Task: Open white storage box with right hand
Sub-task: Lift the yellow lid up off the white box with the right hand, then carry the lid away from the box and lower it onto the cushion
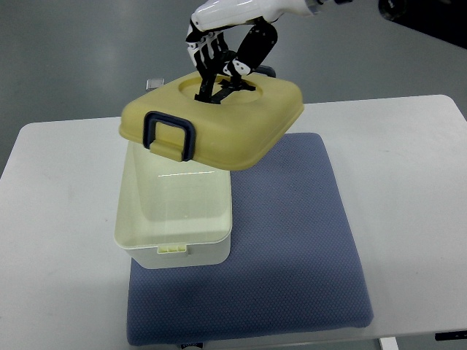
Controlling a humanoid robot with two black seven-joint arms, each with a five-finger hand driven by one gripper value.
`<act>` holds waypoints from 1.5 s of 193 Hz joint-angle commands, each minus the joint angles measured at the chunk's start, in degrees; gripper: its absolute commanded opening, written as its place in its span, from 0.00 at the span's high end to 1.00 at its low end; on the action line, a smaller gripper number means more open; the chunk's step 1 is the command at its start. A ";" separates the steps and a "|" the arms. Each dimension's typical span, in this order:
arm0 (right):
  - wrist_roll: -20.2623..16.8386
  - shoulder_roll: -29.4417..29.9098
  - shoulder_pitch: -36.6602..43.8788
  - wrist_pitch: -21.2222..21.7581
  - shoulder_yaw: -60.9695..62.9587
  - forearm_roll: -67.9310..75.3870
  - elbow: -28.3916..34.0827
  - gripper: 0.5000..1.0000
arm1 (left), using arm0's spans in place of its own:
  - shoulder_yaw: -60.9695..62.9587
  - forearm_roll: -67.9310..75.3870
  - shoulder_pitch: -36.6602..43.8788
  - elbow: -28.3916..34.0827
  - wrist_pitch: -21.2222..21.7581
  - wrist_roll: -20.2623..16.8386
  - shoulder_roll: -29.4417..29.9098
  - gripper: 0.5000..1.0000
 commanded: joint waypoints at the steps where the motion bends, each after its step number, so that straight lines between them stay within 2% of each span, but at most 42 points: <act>1: 0.35 -4.24 -0.70 2.84 -0.93 -0.79 0.01 1.00 | 0.00 -0.07 0.00 0.00 0.00 0.02 0.00 0.00; 21: 0.70 -7.67 -2.99 5.13 -0.93 -2.98 -0.34 1.00 | 0.00 -0.07 0.00 0.09 0.00 0.02 0.00 0.00; 95: 3.52 -14.09 -15.20 4.96 -0.85 -13.27 -2.45 1.00 | -0.09 -0.07 0.00 0.00 0.00 0.02 0.00 0.00; 173: 3.78 -10.75 -24.96 -0.05 -0.85 -17.13 -1.22 1.00 | -0.18 -0.15 0.09 0.35 0.00 0.02 0.00 0.00; 289: 4.75 -10.31 -30.94 -0.49 -0.23 -17.14 4.58 1.00 | -0.09 -0.15 0.09 0.53 0.00 0.02 0.00 0.00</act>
